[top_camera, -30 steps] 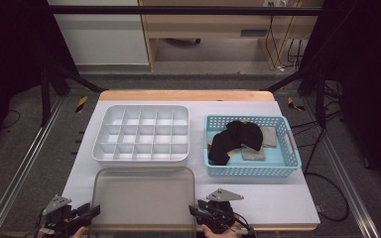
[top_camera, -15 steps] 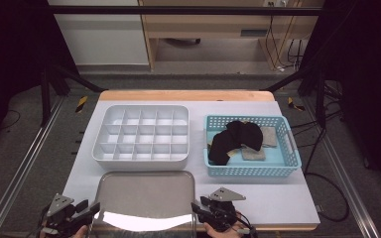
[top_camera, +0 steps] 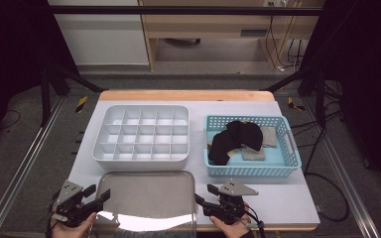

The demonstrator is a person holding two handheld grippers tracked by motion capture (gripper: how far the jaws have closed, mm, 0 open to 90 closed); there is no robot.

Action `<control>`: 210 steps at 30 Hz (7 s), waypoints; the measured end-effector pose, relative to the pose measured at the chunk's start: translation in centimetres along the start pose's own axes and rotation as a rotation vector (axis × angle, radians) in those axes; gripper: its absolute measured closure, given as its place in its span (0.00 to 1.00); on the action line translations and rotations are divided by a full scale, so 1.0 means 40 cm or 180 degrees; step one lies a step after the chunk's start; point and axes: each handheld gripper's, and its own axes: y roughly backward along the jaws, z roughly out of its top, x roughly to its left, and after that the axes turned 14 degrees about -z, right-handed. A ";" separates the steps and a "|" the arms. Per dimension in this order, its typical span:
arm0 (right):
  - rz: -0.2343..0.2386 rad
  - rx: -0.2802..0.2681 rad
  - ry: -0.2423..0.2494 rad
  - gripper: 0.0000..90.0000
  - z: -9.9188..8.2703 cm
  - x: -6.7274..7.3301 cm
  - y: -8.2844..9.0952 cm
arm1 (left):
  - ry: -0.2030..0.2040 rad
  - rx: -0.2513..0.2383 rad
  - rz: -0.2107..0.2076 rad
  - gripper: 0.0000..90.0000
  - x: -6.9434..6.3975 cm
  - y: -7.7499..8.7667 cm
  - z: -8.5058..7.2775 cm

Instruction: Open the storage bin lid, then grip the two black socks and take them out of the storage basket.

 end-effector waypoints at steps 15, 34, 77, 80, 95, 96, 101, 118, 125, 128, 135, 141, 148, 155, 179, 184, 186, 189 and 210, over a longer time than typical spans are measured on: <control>-0.0162 -0.0377 -0.0024 0.34 0.082 -0.094 0.055 | -0.0065 -0.0267 -0.0215 0.43 -0.031 -0.032 0.019; -0.0745 -0.0489 -0.0152 0.31 0.187 -0.254 0.087 | -0.0026 -0.0216 -0.0155 0.37 0.001 -0.014 -0.004; -0.1379 -0.0037 -0.0170 0.44 0.333 -0.384 -0.129 | 0.0042 -0.0070 -0.0086 0.41 0.026 -0.014 -0.009; -0.1459 0.0036 -0.0200 0.43 0.328 -0.400 -0.151 | 0.0044 -0.0069 -0.0087 0.41 0.026 -0.014 -0.009; -0.1644 0.0241 -0.0194 0.37 0.302 -0.424 -0.220 | 0.0045 -0.0049 -0.0074 0.42 0.028 -0.014 -0.010; -0.1670 0.0268 -0.0195 0.37 0.300 -0.426 -0.225 | 0.0051 -0.0051 -0.0078 0.42 0.028 -0.014 -0.010; -0.1709 0.0363 -0.0216 0.43 0.292 -0.431 -0.237 | 0.0050 -0.0041 -0.0072 0.42 0.029 -0.014 -0.010; -0.1748 0.0638 -0.0300 0.81 0.283 -0.444 -0.237 | 0.0050 -0.0029 -0.0070 0.43 0.030 -0.013 -0.011; -0.1657 0.0247 -0.0257 0.61 0.307 -0.422 -0.214 | 0.0048 -0.0026 -0.0074 0.43 0.030 -0.014 -0.011; -0.1694 0.0208 -0.0188 0.49 0.318 -0.415 -0.220 | 0.0051 -0.0031 -0.0083 0.43 0.029 -0.014 -0.011; -0.1782 0.0363 -0.0251 0.42 0.305 -0.427 -0.261 | 0.0046 -0.0032 -0.0088 0.44 0.029 -0.014 -0.011; -0.1892 0.0491 -0.0209 0.48 0.297 -0.431 -0.278 | 0.0040 0.0001 -0.0094 0.45 0.030 -0.018 -0.012; -0.1847 0.0792 -0.0262 0.76 0.291 -0.437 -0.283 | 0.0048 0.0004 -0.0099 0.45 0.031 -0.018 -0.013; -0.1813 0.0810 -0.0315 0.98 0.295 -0.438 -0.270 | 0.0057 -0.0015 -0.0098 0.45 0.032 -0.015 -0.013; -0.1960 0.0737 -0.0172 0.63 0.302 -0.427 -0.307 | 0.0051 -0.0009 -0.0117 0.46 0.032 -0.018 -0.014; -0.1934 0.0954 -0.0282 0.84 0.299 -0.432 -0.310 | 0.0044 -0.0003 -0.0115 0.46 0.032 -0.018 -0.014; -0.1909 0.0987 -0.0313 0.92 0.299 -0.434 -0.307 | 0.0045 -0.0003 -0.0111 0.46 0.032 -0.018 -0.015; -0.1863 0.0983 -0.0351 0.95 0.301 -0.435 -0.301 | 0.0047 -0.0008 -0.0117 0.46 0.032 -0.017 -0.015; -0.1377 0.0205 -0.0158 0.96 0.352 -0.376 -0.144 | 0.0052 -0.0011 -0.0121 0.46 0.031 -0.018 -0.015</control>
